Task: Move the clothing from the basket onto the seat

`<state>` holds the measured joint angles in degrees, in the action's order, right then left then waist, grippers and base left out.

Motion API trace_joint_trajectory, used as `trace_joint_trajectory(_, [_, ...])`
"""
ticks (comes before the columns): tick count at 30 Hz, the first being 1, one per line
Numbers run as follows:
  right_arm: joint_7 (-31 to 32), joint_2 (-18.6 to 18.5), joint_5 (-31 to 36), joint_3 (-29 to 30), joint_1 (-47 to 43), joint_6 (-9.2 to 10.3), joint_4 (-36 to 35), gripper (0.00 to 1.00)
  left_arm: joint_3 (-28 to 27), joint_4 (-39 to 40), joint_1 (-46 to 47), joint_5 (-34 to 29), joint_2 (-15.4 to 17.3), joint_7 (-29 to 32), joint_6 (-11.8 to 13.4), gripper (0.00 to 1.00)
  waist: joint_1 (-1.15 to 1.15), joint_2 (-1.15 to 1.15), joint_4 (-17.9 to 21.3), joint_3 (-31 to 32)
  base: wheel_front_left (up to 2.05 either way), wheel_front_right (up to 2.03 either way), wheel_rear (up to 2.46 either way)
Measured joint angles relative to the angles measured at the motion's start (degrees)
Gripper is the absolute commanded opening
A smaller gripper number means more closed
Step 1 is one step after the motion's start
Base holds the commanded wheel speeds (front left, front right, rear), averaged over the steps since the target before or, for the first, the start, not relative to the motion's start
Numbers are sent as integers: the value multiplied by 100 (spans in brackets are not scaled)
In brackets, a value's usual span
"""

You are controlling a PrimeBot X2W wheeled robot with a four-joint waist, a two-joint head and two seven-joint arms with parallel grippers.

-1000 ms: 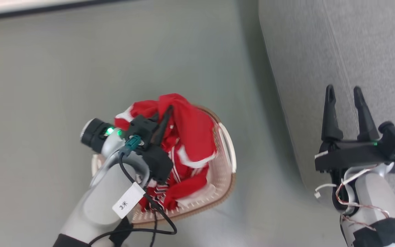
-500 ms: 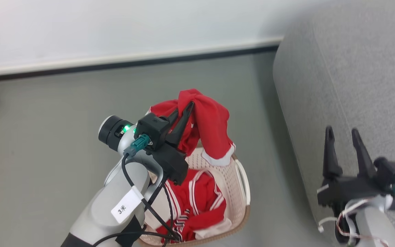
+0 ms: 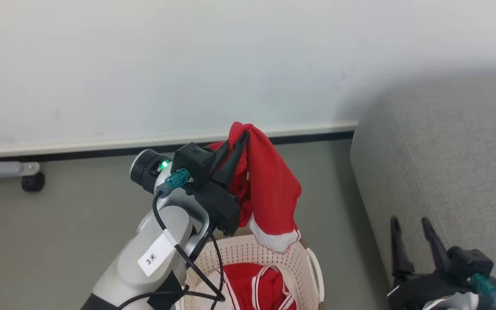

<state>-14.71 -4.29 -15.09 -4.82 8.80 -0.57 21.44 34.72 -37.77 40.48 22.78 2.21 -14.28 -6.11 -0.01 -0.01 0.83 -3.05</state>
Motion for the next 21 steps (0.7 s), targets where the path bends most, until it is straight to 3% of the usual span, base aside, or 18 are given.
trace_joint_trajectory(9, [0, 71, 205, -762, -129, -309, -27, 100, 307, 233, -201, 325, -1, 208, 172, 0, 0, 0, -115, 692, 0, 0, 0])
trace_joint_trajectory(21, [2, 112, 455, -2037, 169, -550, 137, 100, 436, 423, -208, 530, 0, 427, 443, 0, 2, 1, -148, 865, 0, 0, 0])
